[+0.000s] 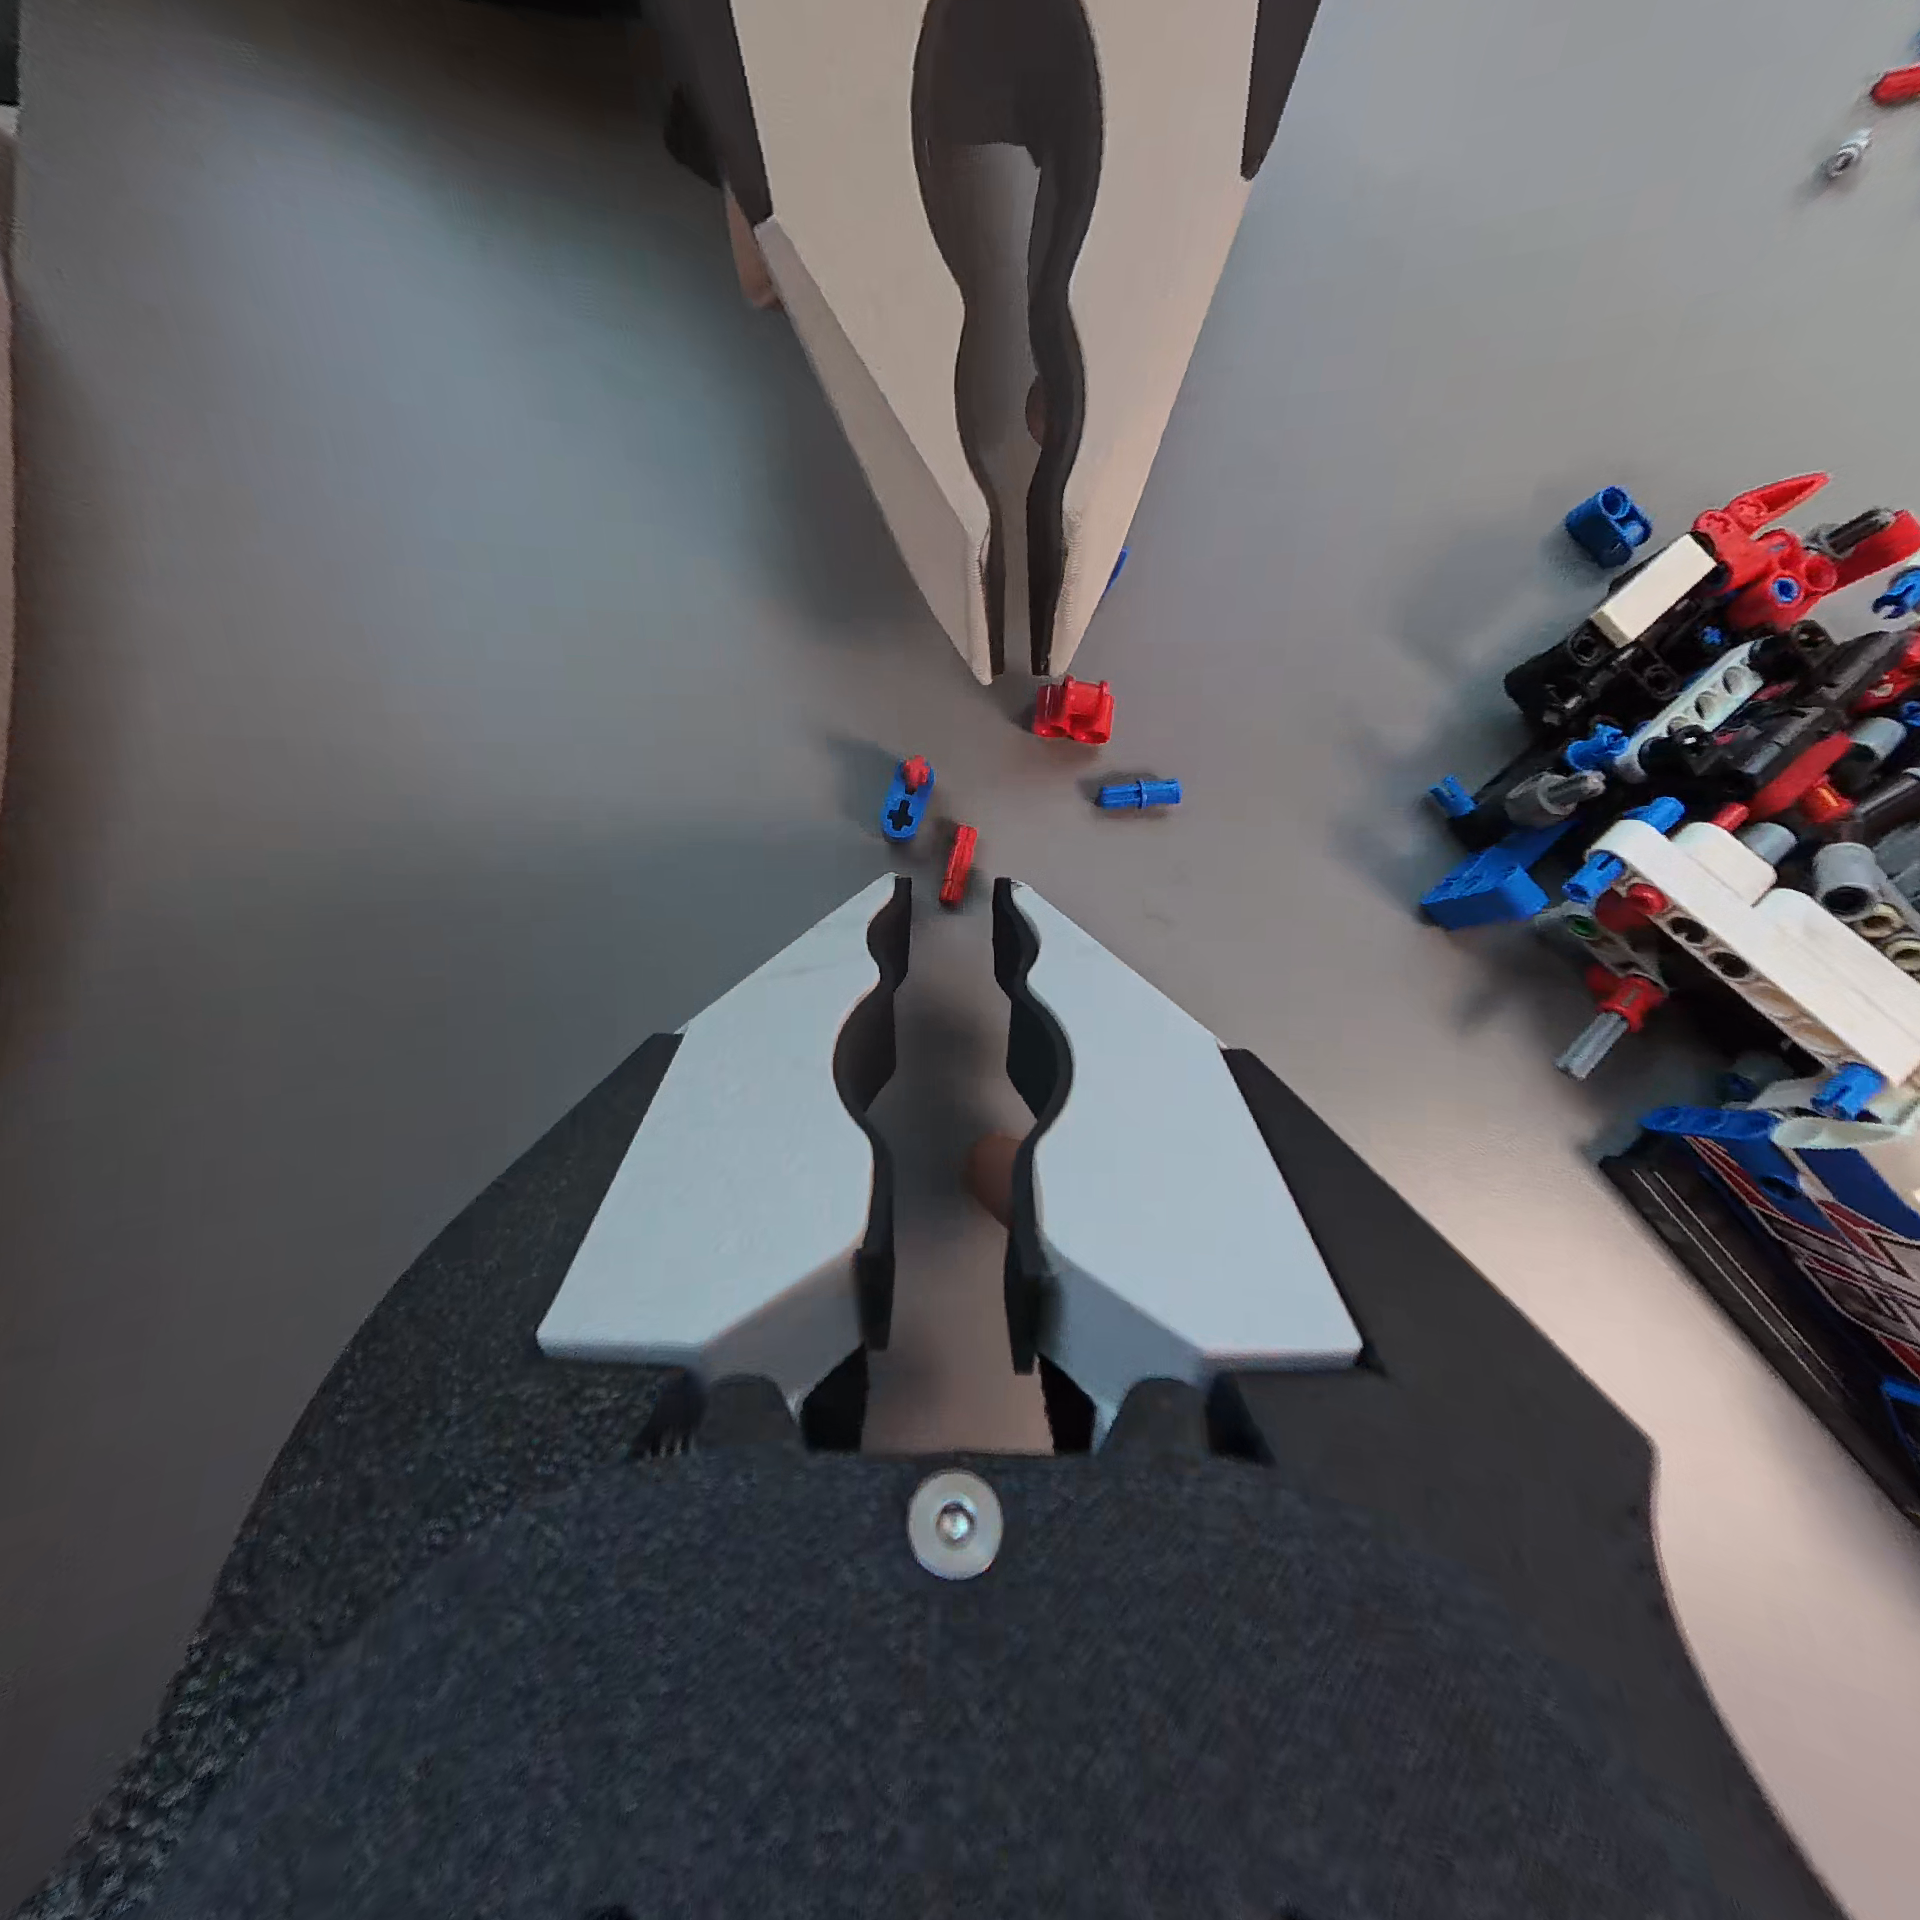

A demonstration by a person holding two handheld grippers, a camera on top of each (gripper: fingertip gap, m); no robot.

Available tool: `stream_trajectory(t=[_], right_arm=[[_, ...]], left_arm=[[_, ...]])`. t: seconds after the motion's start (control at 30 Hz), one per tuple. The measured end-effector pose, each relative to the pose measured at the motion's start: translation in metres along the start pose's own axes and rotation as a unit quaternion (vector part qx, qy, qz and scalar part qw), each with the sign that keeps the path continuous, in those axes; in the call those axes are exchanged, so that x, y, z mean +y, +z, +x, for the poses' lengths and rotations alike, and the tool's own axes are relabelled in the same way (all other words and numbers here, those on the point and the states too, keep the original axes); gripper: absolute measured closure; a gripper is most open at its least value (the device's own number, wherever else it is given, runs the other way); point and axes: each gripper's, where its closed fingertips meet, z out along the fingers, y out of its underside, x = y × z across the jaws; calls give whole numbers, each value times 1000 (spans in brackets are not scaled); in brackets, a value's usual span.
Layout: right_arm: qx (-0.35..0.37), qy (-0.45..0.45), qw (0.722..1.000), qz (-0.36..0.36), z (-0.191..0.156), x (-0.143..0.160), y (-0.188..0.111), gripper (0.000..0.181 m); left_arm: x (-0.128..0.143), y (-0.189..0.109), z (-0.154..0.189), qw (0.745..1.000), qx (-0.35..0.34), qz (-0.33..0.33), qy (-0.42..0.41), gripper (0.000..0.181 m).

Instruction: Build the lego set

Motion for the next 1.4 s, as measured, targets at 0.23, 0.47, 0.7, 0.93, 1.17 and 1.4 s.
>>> stream_trajectory(t=[0.23, 0.47, 0.7, 0.93, 1.17, 1.4], right_arm=[[-1, -8, 1000, -8, 2, -1, 3, 181], [1, -38, 998, 52, -2, -26, -9, 181], [3, -65, 995, 70, -6, -32, -11, 181], [32, -44, 960, 274, 7, -72, -54, 179], [36, -4, 934, 355, 12, -88, -74, 179], [14, 3, 934, 358, 7, -88, -74, 179]], left_arm=[[1, 2, 8, 1000, 5, -5, 14, 177], [-7, 6, 19, 999, 7, 2, 38, 169], [-10, 4, 20, 999, 8, 9, 37, 180], [-55, -28, 12, 971, 89, 178, -130, 180], [-78, -44, 9, 943, 111, 269, -159, 180], [-78, -43, 13, 944, 118, 266, -153, 180]])
